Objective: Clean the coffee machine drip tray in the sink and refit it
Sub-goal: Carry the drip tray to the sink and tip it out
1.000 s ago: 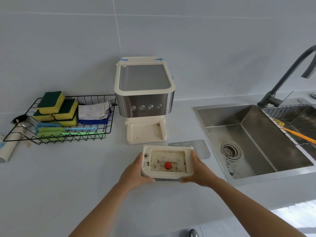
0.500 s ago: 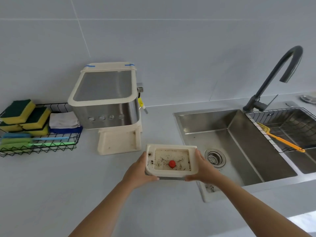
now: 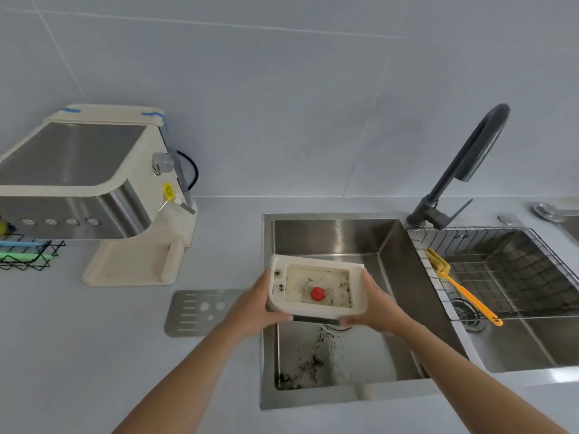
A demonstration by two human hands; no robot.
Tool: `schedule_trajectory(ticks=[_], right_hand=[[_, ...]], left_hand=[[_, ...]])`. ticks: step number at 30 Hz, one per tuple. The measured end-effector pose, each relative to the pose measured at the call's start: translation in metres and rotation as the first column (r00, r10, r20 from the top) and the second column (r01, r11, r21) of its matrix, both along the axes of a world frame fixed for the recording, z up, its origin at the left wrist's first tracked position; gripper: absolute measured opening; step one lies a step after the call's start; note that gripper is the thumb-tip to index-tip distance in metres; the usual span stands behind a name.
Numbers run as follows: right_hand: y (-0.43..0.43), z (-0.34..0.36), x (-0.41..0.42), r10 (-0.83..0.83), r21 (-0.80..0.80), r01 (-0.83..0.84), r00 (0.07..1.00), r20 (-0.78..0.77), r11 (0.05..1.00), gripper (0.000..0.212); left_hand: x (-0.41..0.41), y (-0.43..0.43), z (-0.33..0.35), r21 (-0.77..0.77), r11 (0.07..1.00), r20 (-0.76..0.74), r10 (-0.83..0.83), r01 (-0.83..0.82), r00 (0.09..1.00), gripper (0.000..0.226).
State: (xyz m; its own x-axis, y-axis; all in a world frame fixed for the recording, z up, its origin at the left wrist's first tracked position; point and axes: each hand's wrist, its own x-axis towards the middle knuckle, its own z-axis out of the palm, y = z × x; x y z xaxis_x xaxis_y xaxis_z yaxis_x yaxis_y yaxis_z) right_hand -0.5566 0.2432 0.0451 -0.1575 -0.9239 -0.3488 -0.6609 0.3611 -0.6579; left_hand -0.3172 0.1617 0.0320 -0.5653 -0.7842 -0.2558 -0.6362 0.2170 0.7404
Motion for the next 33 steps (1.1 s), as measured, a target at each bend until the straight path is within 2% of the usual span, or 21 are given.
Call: schedule_trajectory(ticks=[5, 11, 15, 20, 27, 33], right_hand=[[0.002, 0.006, -0.04, 0.011, -0.022, -0.01, 0.998, 0.055, 1.0, 0.108], [0.004, 0.009, -0.072, -0.04, 0.001, 0.04, 0.988, 0.148, 0.999, 0.094], [0.007, 0.005, -0.084, -0.099, 0.047, 0.091, 0.972, 0.213, 0.995, 0.089], [0.006, 0.009, -0.089, -0.124, 0.051, 0.114, 0.948, 0.294, 0.992, 0.062], [-0.004, 0.009, -0.091, -0.192, 0.036, 0.194, 0.897, 0.399, 0.98, 0.055], [-0.012, 0.001, -0.091, -0.246, 0.043, 0.256, 0.851, 0.464, 0.966, 0.02]], left_hand=[[-0.042, 0.005, 0.011, 0.011, 1.0, -0.016, 0.008, -0.008, 1.0, 0.098], [-0.077, 0.005, 0.024, 0.014, 1.0, -0.033, -0.009, 0.01, 0.999, 0.089], [-0.088, 0.002, 0.026, 0.029, 1.0, -0.033, -0.011, 0.012, 0.999, 0.083], [-0.097, -0.005, 0.027, 0.052, 0.998, -0.036, 0.021, -0.019, 0.999, 0.084], [-0.102, -0.018, 0.036, 0.016, 0.998, -0.064, 0.069, -0.068, 0.996, 0.074], [-0.109, -0.029, 0.037, -0.002, 0.989, -0.088, 0.145, -0.146, 0.985, 0.068]])
